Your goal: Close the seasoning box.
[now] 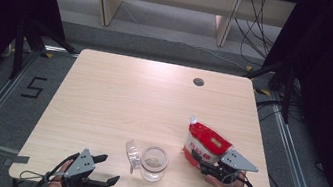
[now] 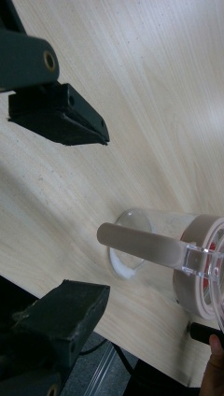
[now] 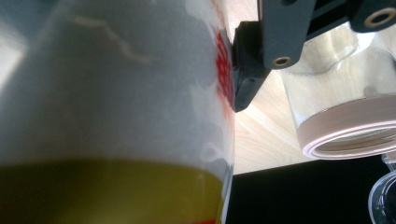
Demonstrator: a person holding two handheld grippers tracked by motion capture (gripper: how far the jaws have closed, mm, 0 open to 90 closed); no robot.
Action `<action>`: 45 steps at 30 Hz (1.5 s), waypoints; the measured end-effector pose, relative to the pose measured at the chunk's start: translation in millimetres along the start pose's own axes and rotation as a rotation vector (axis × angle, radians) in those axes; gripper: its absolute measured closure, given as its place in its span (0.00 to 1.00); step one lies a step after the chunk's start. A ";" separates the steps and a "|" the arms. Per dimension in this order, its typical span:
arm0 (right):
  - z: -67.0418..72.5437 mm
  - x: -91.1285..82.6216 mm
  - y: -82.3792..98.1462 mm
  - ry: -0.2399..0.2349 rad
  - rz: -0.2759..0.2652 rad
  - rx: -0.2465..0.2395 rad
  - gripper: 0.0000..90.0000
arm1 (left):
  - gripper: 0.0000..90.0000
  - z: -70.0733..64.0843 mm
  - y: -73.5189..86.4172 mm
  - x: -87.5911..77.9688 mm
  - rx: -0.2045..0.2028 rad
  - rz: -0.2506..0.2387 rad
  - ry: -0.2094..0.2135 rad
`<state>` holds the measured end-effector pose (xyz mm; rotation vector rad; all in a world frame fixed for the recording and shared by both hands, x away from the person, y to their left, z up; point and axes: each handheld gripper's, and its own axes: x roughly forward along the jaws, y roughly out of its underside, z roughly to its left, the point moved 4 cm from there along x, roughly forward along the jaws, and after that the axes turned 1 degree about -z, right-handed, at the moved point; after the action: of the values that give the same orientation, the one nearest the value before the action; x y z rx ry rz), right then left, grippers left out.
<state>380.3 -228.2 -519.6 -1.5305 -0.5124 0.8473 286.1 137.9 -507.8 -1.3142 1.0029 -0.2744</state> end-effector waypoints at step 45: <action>24.5 -30.5 -33.1 0.058 0.008 -0.366 0.53 | 0.24 1.6 -0.6 -1.7 0.025 0.001 0.005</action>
<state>347.6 -230.1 -480.2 -1.8860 -0.6455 0.7394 286.5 140.0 -506.5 -1.2905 1.0015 -0.2892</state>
